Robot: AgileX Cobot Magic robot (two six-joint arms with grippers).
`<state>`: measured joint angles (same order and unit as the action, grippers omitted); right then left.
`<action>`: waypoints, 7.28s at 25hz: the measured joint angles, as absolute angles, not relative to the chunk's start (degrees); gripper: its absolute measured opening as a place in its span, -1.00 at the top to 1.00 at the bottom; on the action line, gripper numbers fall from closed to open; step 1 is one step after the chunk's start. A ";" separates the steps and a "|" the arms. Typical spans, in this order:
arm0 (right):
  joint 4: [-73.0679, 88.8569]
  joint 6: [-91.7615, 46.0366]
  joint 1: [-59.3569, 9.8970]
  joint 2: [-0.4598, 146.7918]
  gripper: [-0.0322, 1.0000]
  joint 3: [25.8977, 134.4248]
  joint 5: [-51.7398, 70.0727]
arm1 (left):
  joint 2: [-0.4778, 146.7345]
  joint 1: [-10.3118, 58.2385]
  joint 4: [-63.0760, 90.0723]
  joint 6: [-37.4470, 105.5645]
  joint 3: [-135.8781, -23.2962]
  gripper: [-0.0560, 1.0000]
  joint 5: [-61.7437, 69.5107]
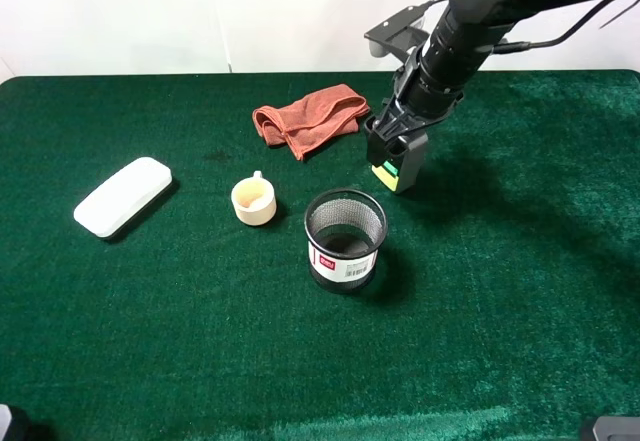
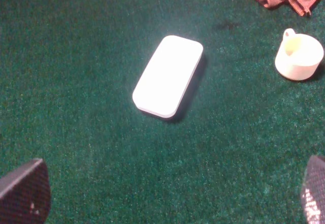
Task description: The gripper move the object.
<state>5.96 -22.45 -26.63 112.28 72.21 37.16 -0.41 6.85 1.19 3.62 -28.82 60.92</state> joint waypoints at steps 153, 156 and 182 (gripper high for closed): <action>4.38 -21.31 -61.82 124.33 -0.02 93.21 51.37 | -0.41 6.85 1.19 3.62 -28.82 -0.99 60.92; 4.38 -21.31 -61.82 124.27 -0.31 93.21 50.98 | -0.41 6.85 1.19 3.62 -28.82 -0.99 60.92; 1.23 -11.30 -61.82 117.00 -0.41 93.21 55.60 | -0.41 6.85 1.19 3.62 -28.82 -0.99 60.92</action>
